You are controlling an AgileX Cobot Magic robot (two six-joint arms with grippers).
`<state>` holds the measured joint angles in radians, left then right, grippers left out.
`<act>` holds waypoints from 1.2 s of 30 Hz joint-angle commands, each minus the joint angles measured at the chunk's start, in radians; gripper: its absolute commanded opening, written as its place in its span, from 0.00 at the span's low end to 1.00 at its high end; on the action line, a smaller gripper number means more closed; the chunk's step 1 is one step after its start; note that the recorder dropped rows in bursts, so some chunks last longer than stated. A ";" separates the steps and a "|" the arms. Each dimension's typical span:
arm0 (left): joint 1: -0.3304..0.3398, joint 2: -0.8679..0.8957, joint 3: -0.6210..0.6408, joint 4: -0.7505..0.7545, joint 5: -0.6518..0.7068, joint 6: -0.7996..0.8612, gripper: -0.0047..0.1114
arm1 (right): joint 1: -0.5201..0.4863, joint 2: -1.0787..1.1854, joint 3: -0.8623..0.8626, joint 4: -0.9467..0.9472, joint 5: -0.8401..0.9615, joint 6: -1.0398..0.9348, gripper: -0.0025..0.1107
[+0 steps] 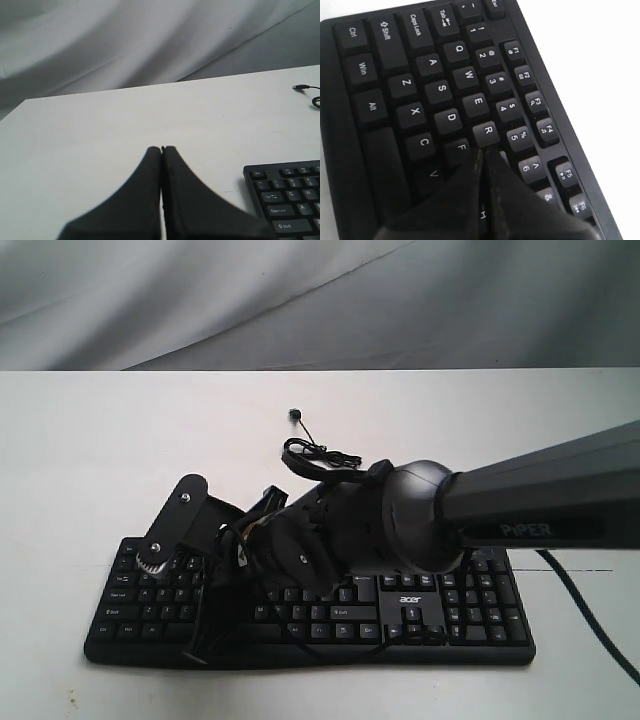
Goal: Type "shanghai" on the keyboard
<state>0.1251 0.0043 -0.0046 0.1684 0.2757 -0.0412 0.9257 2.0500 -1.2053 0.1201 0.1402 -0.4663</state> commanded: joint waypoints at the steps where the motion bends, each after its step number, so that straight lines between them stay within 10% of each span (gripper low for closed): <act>1: -0.007 -0.004 0.005 -0.002 -0.010 -0.004 0.04 | -0.007 0.001 -0.007 -0.012 0.002 0.004 0.02; 36: -0.007 -0.004 0.005 -0.002 -0.010 -0.004 0.04 | -0.021 -0.034 0.000 -0.013 0.010 0.010 0.02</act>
<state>0.1251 0.0043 -0.0046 0.1684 0.2757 -0.0412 0.9157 2.0382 -1.2076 0.1185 0.1429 -0.4643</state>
